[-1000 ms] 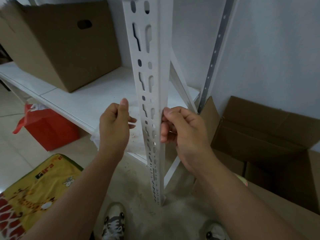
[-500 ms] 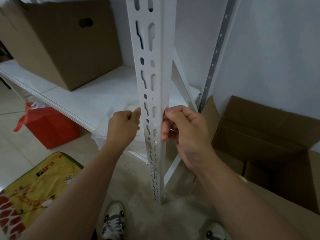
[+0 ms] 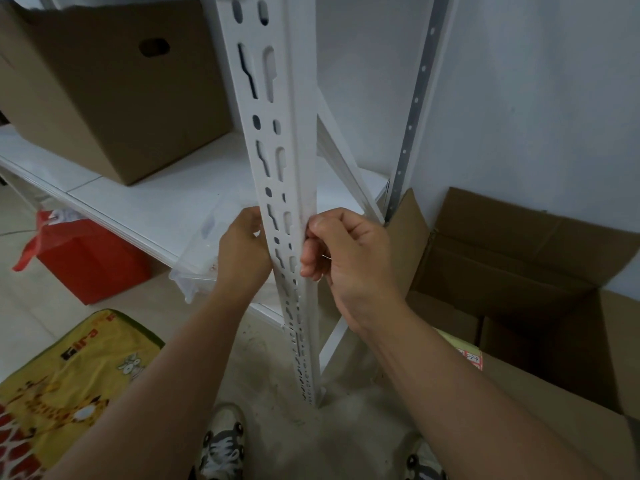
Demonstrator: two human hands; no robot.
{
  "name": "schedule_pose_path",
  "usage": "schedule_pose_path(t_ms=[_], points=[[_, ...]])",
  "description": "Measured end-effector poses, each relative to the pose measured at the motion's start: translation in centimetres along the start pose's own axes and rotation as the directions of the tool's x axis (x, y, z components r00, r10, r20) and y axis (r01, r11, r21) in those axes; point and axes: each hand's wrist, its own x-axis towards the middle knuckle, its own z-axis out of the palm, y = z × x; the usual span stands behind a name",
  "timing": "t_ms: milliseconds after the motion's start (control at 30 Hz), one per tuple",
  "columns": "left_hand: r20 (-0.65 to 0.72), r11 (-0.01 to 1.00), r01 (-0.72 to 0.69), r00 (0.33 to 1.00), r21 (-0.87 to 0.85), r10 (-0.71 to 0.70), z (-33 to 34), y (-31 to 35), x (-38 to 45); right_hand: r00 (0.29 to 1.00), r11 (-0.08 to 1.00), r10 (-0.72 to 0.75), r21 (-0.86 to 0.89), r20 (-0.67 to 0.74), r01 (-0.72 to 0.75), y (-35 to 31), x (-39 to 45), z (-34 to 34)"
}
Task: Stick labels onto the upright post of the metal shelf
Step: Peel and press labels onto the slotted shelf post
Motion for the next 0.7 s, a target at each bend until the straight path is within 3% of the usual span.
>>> schedule_pose_path(t_ms=[100,267,500,700], points=[[-0.038,0.998,-0.010,0.999,-0.064,0.008,0.10,0.43,-0.44,0.999,0.998,0.021,0.053,0.030,-0.022,0.27,0.00,-0.27],[-0.077,1.000,-0.021,0.997,-0.017,0.019,-0.08,0.32,-0.20,0.990,0.970,0.077,0.222,0.115,-0.101,0.49,0.07,-0.77],[-0.047,0.996,-0.026,0.999,-0.085,0.022,0.13,-0.17,-0.20,0.996,0.996,0.050,0.072,0.078,-0.056,0.26,0.07,-0.56],[-0.048,0.988,-0.019,0.999,-0.154,0.011,0.74,-0.23,-0.40,0.997,0.997,0.043,0.060,0.066,-0.047,0.23,0.23,-0.49]])
